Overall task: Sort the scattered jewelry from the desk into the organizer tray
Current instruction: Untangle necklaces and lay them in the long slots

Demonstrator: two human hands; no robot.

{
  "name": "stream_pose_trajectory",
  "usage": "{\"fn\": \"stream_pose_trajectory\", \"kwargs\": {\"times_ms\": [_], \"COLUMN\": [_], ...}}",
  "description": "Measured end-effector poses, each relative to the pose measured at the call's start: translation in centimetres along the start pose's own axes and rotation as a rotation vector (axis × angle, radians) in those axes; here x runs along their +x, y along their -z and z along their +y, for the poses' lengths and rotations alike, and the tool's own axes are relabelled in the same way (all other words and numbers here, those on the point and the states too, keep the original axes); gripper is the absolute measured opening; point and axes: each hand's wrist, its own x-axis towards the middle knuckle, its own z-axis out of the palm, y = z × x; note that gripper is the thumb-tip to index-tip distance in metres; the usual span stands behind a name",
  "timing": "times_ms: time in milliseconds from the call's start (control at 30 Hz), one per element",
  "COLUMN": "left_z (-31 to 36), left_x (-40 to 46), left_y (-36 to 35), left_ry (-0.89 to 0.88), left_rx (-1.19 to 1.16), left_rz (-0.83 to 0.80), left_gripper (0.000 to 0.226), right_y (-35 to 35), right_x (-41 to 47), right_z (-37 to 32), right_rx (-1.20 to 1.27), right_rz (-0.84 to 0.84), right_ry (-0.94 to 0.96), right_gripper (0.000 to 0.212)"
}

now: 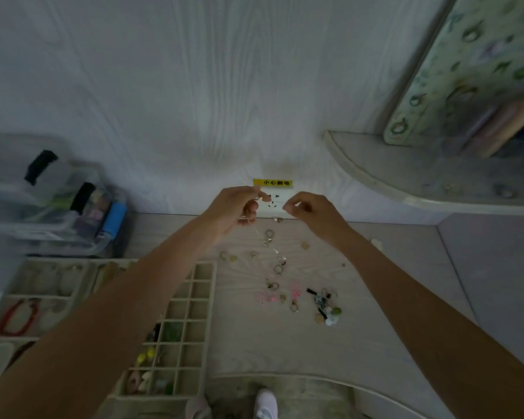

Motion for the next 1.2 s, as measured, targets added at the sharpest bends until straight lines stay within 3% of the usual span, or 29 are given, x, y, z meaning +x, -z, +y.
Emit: {"fn": "stream_pose_trajectory", "kwargs": {"times_ms": [133,400,567,800,1000,1067,1200], "left_z": [0.0,-2.4,-3.5,-5.3,-8.7,-9.7,-10.2], "left_x": [-1.5,-3.0,-3.4,-3.2,-1.6,-1.4,-1.3], "left_y": [1.2,2.4,2.8,2.9,2.7,2.5,1.9], "left_ry": [0.032,0.126,0.174,0.21,0.217,0.211,0.254], "left_rx": [-0.14,-0.223,-0.346,-0.436,-0.022,0.107,0.106], "left_rz": [-0.024,-0.004,-0.011,-0.037,0.17,0.184,0.155], "left_gripper": [0.024,0.016,0.017,0.015,0.004,0.013,0.017], "right_y": [-0.6,-4.0,-5.6,-6.8,-7.0,-6.9,-6.9], "right_x": [-0.8,-1.8,-1.9,-2.2,-2.5,-2.6,-2.9], "right_z": [-2.0,-4.2,-5.1,-5.3,-4.6,-4.3,-4.1], "right_rx": [0.086,0.863,1.107,1.119,1.017,0.985,0.92], "right_rz": [0.034,-0.103,-0.048,-0.017,-0.039,-0.052,-0.054], "right_ry": [-0.011,-0.294,-0.351,-0.416,-0.429,-0.429,-0.442], "right_gripper": [0.027,0.031,0.032,0.033,0.033,0.032,0.031]}}
